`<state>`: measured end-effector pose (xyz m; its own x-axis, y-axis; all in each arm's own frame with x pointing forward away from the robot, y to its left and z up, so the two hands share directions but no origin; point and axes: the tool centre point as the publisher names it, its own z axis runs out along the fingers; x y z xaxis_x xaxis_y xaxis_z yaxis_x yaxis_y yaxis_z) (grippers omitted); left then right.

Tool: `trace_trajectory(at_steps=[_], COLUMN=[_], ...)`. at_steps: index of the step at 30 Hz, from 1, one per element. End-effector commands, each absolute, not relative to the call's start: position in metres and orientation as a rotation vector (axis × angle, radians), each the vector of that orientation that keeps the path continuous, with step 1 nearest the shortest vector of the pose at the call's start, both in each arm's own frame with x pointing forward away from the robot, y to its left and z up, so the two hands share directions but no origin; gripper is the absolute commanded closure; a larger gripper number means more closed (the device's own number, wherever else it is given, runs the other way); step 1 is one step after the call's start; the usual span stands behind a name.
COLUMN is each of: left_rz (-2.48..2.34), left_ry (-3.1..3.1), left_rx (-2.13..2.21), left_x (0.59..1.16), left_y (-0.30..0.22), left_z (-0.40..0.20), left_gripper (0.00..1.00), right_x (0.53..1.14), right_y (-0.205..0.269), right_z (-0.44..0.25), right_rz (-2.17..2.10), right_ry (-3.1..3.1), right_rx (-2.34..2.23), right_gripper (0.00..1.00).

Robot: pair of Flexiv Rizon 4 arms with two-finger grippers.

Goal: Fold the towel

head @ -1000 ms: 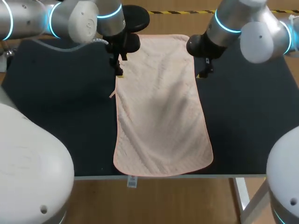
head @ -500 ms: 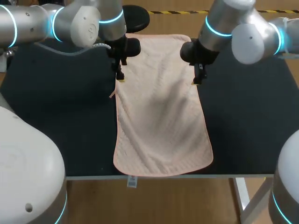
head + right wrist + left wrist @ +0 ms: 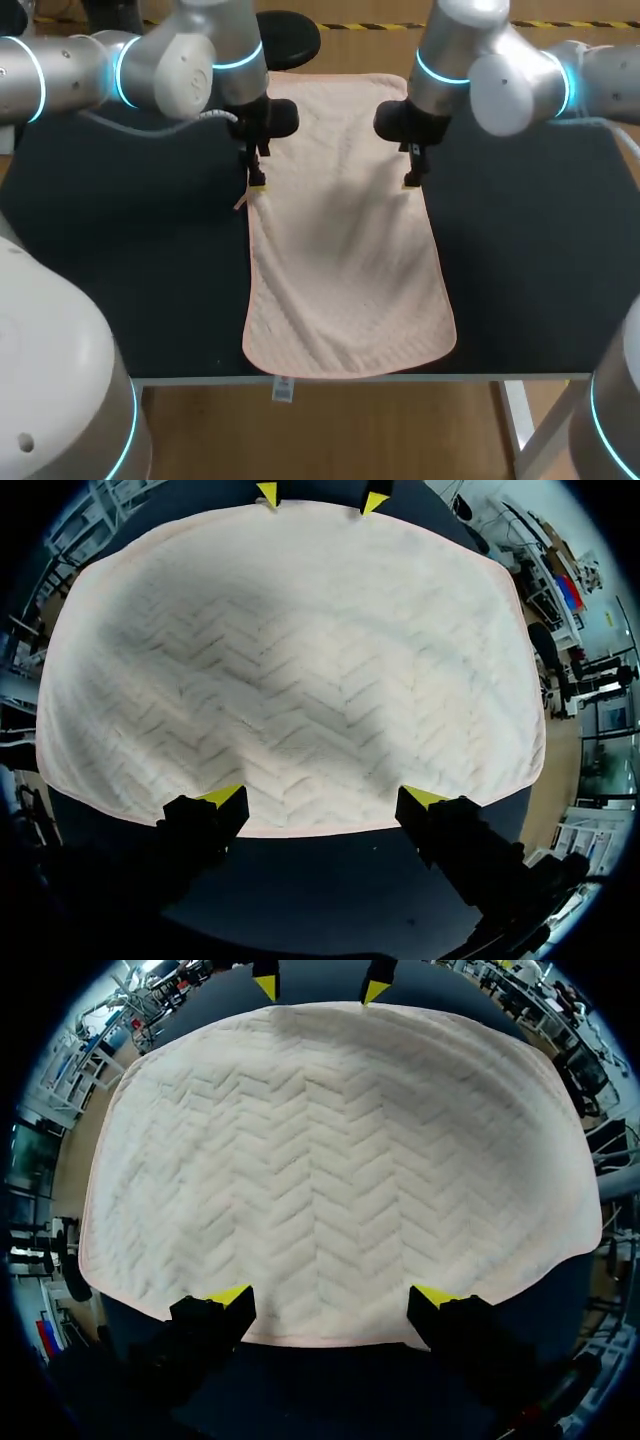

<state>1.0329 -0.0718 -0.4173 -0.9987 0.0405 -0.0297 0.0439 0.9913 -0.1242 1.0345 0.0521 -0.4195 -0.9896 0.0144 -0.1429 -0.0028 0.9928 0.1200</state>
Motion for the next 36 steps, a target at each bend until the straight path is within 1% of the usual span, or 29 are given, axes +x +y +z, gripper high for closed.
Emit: trace_trajectory(at_steps=[1, 33, 34, 35, 36], left_rz=[-0.201, -0.202, -0.202, -0.202, -0.199], left_ry=[3.124, 3.155, 3.156, 3.156, 3.159], left_rx=[0.071, 0.094, 0.093, 0.092, 0.084], left_x=[1.04, 1.049, 1.048, 1.048, 1.048], left_y=[-0.074, -0.081, -0.08, -0.08, -0.08], left_z=[-0.428, -0.445, -0.445, -0.445, -0.446], left_gripper=[0.0, 0.0, 0.09, 0.51, 0.74], right_x=[1.042, 1.039, 1.039, 1.038, 1.038], right_y=[0.054, 0.052, 0.052, 0.052, 0.052], right_z=[-0.423, -0.443, -0.444, -0.444, -0.444], right_rz=[0.172, 0.167, 0.167, 0.166, 0.163], right_ry=[3.006, 3.071, 3.071, 3.071, 3.069], right_rx=[0.011, 0.022, 0.02, 0.018, 0.016], right_gripper=[0.0, 0.0, 0.0, 0.08, 0.61])
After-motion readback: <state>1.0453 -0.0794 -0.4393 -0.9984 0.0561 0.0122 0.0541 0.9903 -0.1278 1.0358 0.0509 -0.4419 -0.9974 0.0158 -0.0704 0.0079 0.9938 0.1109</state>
